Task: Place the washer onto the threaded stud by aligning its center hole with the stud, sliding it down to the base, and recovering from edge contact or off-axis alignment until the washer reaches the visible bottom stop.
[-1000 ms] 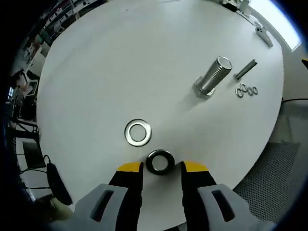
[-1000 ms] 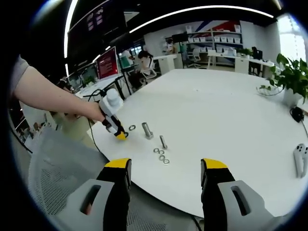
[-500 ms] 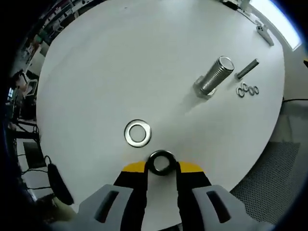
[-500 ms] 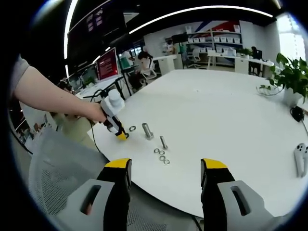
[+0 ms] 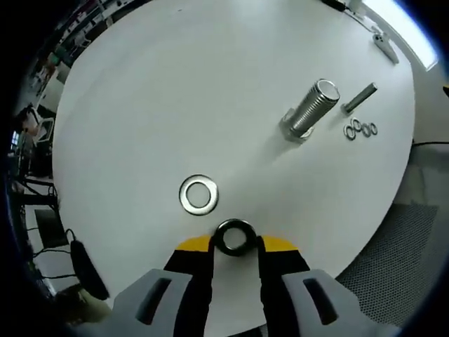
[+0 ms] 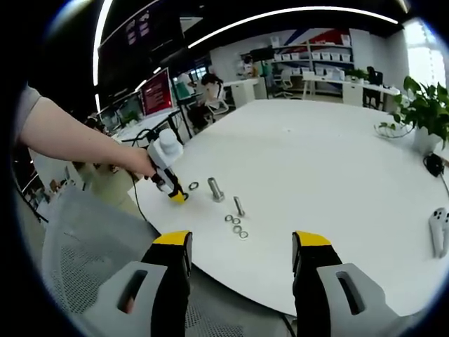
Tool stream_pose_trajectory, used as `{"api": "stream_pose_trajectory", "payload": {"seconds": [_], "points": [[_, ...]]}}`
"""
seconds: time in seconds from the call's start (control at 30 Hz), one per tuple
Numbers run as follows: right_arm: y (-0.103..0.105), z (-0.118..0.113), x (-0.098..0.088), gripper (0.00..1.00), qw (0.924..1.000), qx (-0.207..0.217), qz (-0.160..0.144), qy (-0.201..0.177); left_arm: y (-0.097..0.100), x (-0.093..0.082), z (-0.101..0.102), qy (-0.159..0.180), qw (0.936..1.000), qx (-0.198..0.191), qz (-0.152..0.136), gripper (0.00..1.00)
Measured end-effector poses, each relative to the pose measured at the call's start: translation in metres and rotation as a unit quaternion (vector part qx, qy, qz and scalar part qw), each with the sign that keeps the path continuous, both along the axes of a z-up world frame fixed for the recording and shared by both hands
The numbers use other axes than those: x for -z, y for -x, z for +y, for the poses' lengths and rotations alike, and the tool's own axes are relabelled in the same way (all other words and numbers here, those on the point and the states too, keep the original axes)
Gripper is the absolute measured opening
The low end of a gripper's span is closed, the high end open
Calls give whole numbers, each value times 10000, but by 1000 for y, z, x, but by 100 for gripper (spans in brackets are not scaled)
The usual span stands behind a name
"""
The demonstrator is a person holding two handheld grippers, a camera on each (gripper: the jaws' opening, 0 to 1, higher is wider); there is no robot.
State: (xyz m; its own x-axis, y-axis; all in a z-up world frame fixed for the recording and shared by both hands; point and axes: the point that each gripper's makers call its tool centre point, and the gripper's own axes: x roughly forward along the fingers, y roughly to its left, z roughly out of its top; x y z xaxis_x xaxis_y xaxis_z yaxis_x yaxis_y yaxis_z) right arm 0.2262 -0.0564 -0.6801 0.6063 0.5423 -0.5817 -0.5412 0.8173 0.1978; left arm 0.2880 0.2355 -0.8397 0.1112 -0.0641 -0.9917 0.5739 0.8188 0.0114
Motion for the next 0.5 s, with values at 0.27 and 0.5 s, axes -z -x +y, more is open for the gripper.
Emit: {"api": "stream_pose_trajectory", "payload": {"seconds": [0.27, 0.5], "points": [[1, 0, 1, 60, 10000, -44, 10, 62, 2, 0, -1, -68, 9999, -76, -42, 21], [1, 0, 1, 60, 10000, -50, -14, 82, 6, 0, -6, -36, 10000, -50, 20, 21]]}}
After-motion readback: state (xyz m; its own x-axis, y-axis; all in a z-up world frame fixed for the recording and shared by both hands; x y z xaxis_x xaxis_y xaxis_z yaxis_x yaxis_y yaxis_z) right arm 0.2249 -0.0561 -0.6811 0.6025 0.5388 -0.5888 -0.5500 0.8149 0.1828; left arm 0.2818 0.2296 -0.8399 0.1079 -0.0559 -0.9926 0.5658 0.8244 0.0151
